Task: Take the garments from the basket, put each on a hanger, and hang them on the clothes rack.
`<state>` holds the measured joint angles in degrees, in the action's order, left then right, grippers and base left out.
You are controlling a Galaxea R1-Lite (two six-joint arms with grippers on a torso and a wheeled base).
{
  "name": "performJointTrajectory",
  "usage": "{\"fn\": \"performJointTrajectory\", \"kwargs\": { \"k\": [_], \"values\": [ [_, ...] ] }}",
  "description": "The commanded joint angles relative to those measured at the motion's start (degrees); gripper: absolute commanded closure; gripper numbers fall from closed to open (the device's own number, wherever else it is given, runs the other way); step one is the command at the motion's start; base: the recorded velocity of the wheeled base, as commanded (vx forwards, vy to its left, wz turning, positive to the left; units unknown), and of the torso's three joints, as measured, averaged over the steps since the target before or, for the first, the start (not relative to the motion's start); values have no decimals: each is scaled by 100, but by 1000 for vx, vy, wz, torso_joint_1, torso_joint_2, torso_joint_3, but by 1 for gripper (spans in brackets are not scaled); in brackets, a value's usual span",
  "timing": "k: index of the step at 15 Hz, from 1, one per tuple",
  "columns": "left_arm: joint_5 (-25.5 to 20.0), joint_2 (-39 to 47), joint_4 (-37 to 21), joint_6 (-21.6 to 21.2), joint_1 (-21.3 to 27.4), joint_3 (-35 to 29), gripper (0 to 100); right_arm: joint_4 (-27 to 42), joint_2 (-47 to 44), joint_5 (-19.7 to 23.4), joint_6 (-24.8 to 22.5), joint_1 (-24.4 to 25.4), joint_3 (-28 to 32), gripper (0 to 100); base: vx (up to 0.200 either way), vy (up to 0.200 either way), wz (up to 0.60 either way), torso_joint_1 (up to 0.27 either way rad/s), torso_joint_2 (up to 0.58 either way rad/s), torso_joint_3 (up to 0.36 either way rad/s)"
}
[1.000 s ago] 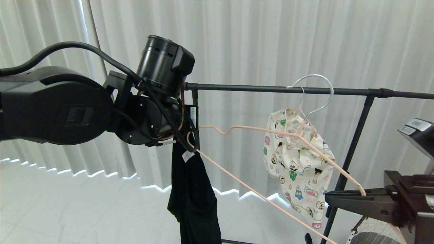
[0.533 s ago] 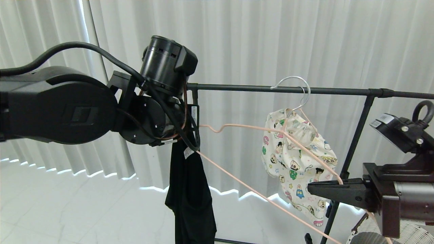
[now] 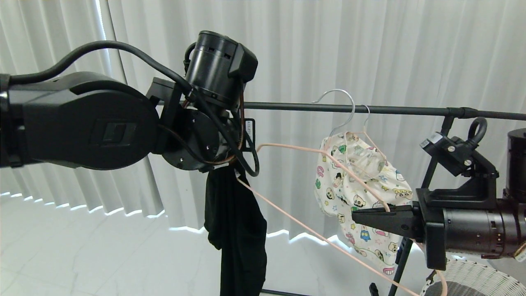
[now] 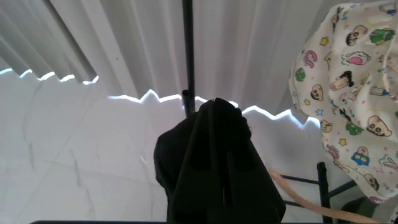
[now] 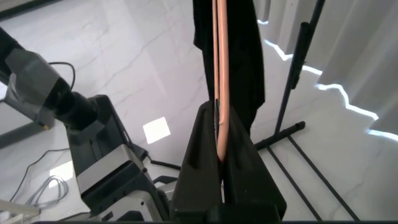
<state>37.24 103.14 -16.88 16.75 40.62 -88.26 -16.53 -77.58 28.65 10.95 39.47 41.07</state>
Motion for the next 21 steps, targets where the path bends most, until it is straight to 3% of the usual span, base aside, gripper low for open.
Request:
{"fn": "performJointTrajectory", "kwargs": {
  "k": [1,6,14,16,21],
  "values": [
    [-6,-14,1,39,210,-95,100,-8,-108,9,4,122,6,100,0,0,0,0,0,0],
    [-270,-154,1,21,834,-86,100,-360,-354,-43,13,412,24,100,0,0,0,0,0,0],
    [-490,-313,1,21,1185,-130,100,-412,-486,-61,215,447,129,100,0,0,0,0,0,0],
    [-490,-409,1,30,1194,-86,100,-448,-574,-492,338,491,138,100,0,0,0,0,0,0],
    [-499,-506,10,21,1247,37,100,-729,-565,-711,698,711,129,100,0,0,0,0,0,0]
  ]
}}
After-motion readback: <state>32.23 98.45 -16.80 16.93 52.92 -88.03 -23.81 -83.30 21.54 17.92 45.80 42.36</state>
